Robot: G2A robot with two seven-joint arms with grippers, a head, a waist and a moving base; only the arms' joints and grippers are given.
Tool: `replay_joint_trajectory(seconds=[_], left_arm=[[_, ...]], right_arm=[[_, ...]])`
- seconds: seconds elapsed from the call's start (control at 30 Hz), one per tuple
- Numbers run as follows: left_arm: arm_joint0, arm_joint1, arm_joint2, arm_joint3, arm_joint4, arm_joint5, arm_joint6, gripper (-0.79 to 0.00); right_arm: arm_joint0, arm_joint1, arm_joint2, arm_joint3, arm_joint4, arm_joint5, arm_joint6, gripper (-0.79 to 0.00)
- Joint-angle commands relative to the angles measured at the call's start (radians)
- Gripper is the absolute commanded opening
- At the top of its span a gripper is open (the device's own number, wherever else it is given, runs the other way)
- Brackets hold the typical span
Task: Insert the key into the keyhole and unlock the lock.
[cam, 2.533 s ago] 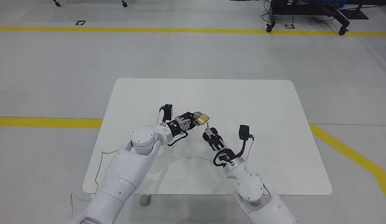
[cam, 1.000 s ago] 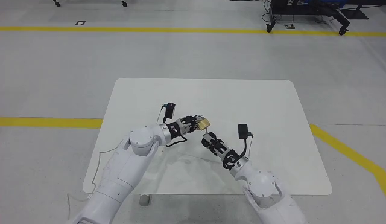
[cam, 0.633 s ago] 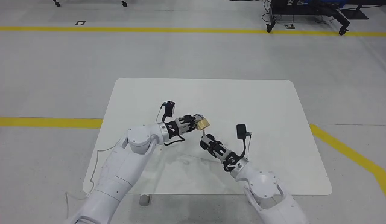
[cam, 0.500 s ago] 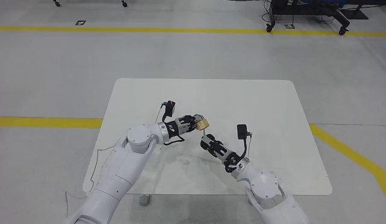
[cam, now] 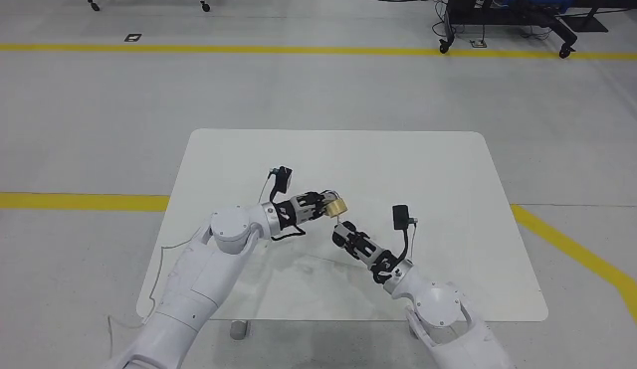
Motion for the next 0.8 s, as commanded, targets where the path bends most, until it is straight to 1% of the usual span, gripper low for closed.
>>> replay_joint_trajectory(seconds=[0.0, 0.4, 0.77], left_arm=[[0.001, 0.0, 0.002, -0.002, 0.002, -0.001, -0.002, -0.785], [0.001, 0.002, 0.021, -0.014, 0.038, -0.007, -0.006, -0.785], [-0.002, 0.001, 0.035, -0.007, 0.018, 0.007, -0.037, -0.785]], right_arm=[[0.0, 0.001, -0.001, 0.0, 0.0, 0.001, -0.001, -0.785], [0.0, 0.007, 0.006, -0.004, 0.005, 0.008, -0.007, -0.785], [0.001, 0.011, 0.009, -0.003, 0.001, 0.017, -0.031, -0.785]])
